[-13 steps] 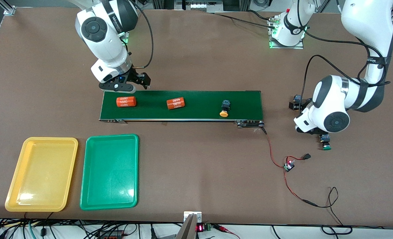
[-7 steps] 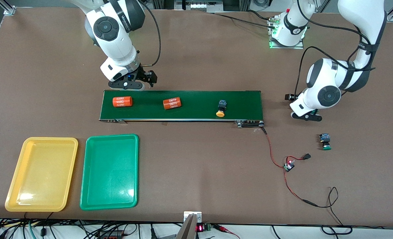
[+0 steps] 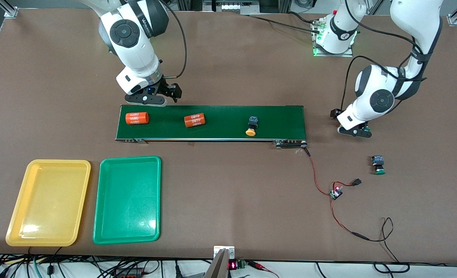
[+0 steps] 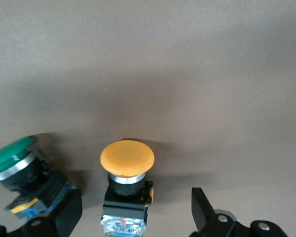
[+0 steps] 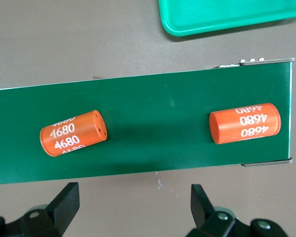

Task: Sort buttons by color to trays

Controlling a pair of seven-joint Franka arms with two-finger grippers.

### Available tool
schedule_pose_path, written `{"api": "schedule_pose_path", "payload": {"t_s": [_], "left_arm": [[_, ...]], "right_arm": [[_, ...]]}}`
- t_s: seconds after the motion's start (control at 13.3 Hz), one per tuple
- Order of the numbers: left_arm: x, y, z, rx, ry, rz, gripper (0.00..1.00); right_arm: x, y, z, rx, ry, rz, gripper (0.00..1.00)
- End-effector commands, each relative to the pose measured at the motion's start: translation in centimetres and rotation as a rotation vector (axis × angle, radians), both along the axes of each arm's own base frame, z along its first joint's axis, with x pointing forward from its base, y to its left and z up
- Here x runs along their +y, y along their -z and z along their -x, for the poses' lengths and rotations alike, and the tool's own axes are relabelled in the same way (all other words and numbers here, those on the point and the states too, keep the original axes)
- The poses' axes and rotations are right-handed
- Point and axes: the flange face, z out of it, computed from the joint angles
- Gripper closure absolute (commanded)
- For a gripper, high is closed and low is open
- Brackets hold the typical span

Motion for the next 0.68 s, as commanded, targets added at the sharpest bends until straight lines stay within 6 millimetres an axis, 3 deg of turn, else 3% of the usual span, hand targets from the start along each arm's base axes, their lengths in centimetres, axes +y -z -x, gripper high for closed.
{"api": "schedule_pose_path", "payload": {"t_s": [0.0,0.3,0.45,0.6], "left_arm": [[0.1,1.1,0.9,-0.009,0.033,0.002,0.23],[1.0,0.9,0.8,-0.004,0.017,-0.004,0.73],[0.7,-0.2,0.4,-0.009,0.022,-0.007,0.87],[-0.9,-3.5,-1.6,-0.062,0.048,-0.01,0.89]], "right_arm": [[0.7,0.2,-0.7,-0.042,0.018,-0.015,0.0],[0.8,0.7,-0.8,-0.045,0.003,-0.02,0.0],[0.9,1.2,-0.8,-0.034,0.004,-0.02,0.0],[1.7,1.9,-0.3,-0.021,-0.011,-0.018,0.0]]}}
